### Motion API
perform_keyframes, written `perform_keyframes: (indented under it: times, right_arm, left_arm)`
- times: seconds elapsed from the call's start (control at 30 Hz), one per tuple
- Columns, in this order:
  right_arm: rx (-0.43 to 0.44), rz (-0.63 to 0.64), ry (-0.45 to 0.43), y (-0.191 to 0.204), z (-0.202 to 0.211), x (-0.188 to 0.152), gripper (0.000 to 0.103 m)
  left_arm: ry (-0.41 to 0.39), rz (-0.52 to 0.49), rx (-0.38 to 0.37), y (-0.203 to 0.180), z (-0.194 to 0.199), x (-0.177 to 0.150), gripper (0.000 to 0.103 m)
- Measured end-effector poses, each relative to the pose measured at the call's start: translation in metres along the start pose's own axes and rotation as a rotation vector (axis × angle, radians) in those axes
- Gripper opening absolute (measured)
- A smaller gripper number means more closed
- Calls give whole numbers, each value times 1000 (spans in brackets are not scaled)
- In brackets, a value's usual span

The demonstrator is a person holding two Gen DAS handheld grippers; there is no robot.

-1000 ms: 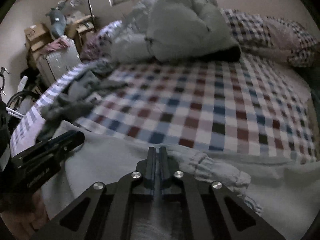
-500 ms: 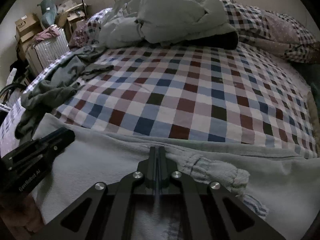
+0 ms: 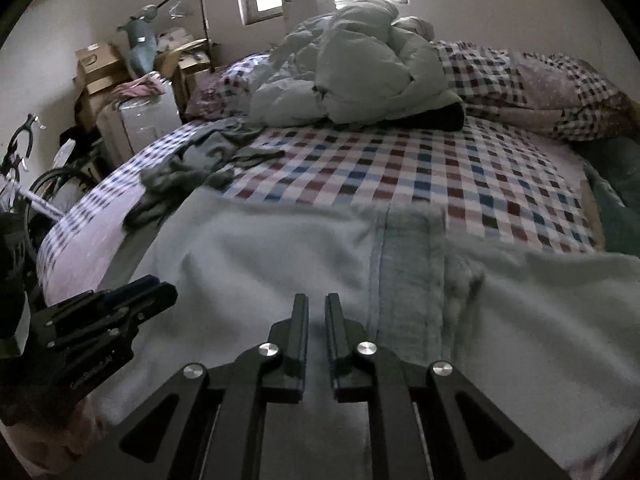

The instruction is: Fold clothes

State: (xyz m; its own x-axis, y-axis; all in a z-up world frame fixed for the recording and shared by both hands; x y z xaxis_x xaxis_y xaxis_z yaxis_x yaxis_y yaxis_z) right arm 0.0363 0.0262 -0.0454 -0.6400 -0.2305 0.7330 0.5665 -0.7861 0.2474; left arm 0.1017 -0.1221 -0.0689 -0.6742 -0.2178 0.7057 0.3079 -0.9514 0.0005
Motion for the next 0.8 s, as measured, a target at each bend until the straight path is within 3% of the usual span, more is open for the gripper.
perform_keyframes:
  times: [0.17,0.43,0.57,0.63,0.67,0.7,0.73,0.77,0.8]
  right_arm:
    - [16,20,1,11,24,-31,8]
    - [56,39,94,-1,9,-67,5]
    - [95,45,98,-2,22,-66,6]
    - [88,57,69,-10,40,-59,6]
    - [84,63,54,-13,48,-56,12]
    - [81,69,39,-17,57,-52,18]
    - [77,74,25,-21,66,-49,35]
    - [73,80,10,-24,75,-46,42]
    - [70,86,-4,-28,84,-42,42]
  left_arm:
    - [52,36,75,11,13,-38,26]
    - [44,-27,179,9,19,-48,26]
    - [-14,-115,230,-6,34,-47,25]
    - [-54,-159,208,-23,45,-45,26]
    - [-78,-183,195,-34,52,-44,27]
    - [-100,-205,183,-44,58,-42,32]
    - [-117,-218,172,-53,64,-41,45]
    - [-137,-230,151,-66,70,-40,54]
    - [-156,-242,131,-79,77,-39,65]
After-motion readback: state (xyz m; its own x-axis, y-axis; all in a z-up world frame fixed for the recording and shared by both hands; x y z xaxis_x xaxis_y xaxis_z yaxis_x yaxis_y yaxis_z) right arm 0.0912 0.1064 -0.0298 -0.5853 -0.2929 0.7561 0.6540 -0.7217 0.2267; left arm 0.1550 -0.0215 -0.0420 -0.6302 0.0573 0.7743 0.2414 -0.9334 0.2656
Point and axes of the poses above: each gripper's, at about its wrist camera, not at the fingertips, and z roughly against the way its jaws point, y to its left, x to its top, the point moved 8 cm from there along -z, roughly the way its jaws point, and after that the axes turned 15 degrees about x, right-handed, at the moved point
